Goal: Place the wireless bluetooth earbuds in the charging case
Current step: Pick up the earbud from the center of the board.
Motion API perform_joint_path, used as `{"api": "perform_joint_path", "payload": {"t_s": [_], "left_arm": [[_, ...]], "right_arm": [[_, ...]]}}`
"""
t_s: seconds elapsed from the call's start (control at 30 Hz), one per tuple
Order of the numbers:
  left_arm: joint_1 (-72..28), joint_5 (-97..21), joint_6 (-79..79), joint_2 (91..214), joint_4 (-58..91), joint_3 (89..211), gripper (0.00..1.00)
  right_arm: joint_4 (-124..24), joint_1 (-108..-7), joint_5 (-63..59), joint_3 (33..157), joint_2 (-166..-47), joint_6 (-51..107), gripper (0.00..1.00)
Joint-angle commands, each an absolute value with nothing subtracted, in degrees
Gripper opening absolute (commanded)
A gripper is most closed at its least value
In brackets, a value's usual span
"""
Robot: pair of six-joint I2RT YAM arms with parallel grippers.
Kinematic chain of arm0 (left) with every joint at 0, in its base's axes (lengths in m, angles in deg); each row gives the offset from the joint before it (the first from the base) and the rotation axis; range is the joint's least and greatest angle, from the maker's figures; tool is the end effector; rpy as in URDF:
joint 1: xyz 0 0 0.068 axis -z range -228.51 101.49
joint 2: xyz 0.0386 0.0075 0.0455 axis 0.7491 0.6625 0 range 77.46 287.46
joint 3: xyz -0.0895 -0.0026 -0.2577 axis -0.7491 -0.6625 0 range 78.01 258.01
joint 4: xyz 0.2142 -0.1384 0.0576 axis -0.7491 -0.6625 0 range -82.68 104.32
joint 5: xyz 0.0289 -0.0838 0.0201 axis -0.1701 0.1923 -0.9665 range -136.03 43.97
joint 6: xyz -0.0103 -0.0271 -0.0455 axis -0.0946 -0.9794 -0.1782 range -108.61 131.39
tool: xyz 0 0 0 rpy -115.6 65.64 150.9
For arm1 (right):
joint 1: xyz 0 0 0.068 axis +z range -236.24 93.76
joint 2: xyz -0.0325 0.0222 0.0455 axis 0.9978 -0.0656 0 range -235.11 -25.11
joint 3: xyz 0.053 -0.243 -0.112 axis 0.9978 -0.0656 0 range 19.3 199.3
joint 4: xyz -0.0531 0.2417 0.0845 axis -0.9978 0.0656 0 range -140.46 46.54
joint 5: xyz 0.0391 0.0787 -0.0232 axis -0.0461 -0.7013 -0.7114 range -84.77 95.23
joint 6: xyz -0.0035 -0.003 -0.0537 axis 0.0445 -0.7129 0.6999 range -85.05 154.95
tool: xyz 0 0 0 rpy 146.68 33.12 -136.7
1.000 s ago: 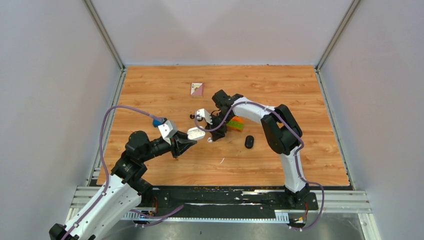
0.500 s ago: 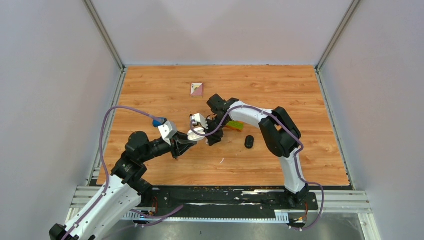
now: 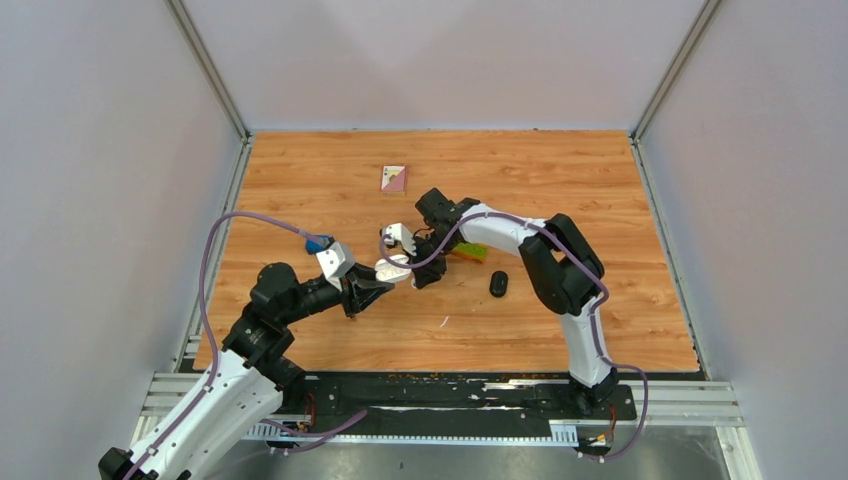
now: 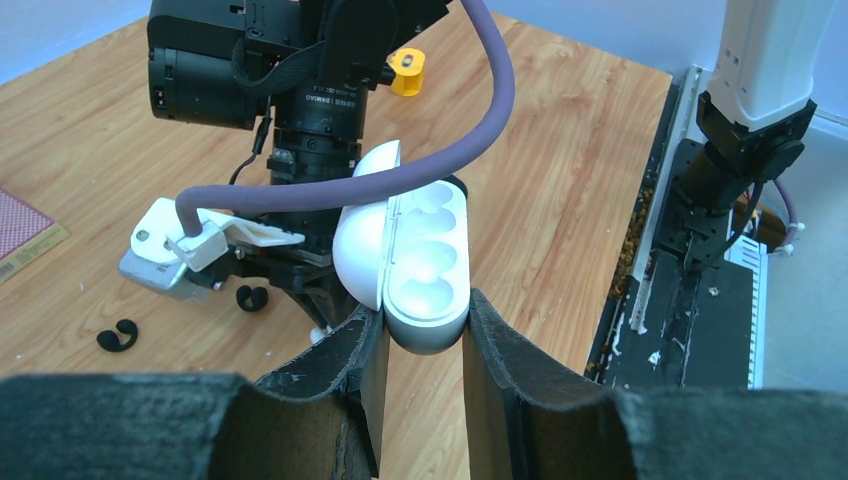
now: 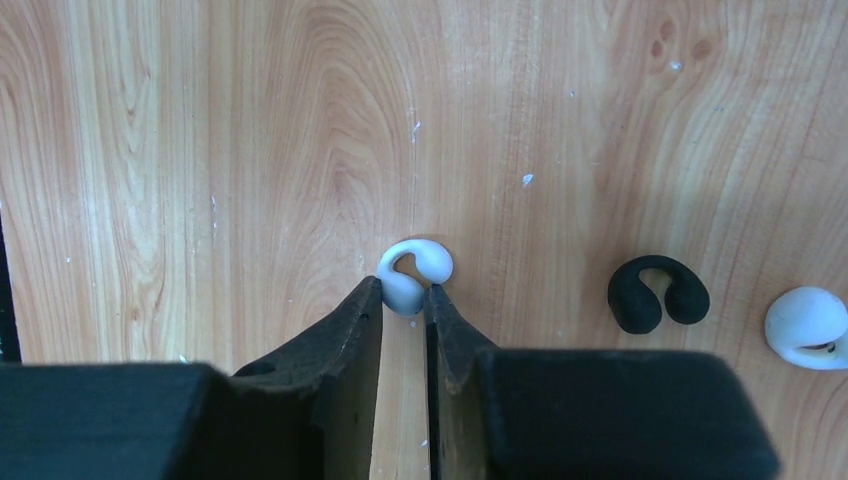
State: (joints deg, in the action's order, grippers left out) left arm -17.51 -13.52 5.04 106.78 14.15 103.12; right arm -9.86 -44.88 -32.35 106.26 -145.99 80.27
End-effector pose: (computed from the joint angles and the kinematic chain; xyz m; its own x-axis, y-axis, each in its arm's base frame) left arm 0.1121 -0.0897 0.2766 -0.1640 -0.0102 -0.9864 0.8810 0.4484 -0.1511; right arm 0.3005 0.2936 0.1546 -0.0495 -0.7942 -0.6056 -0.9685 -0.1101 0.2236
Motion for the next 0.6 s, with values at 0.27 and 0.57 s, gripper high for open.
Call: {"api": "perform_joint_path", "payload": {"t_s": [0.27,0.57], "left_arm": [[-17.7,-12.6,4.2,107.2,17.0,103.2,0.0],[-17.6,-12.5,4.0,107.6,17.1,103.2,0.0]], "right_arm": [[-19.6,-48.5,-32.4,92.2,-133.8,71.1,0.16],[-28.2,-48.8,-30.5,74.3,-120.2,55.8,0.2]]}}
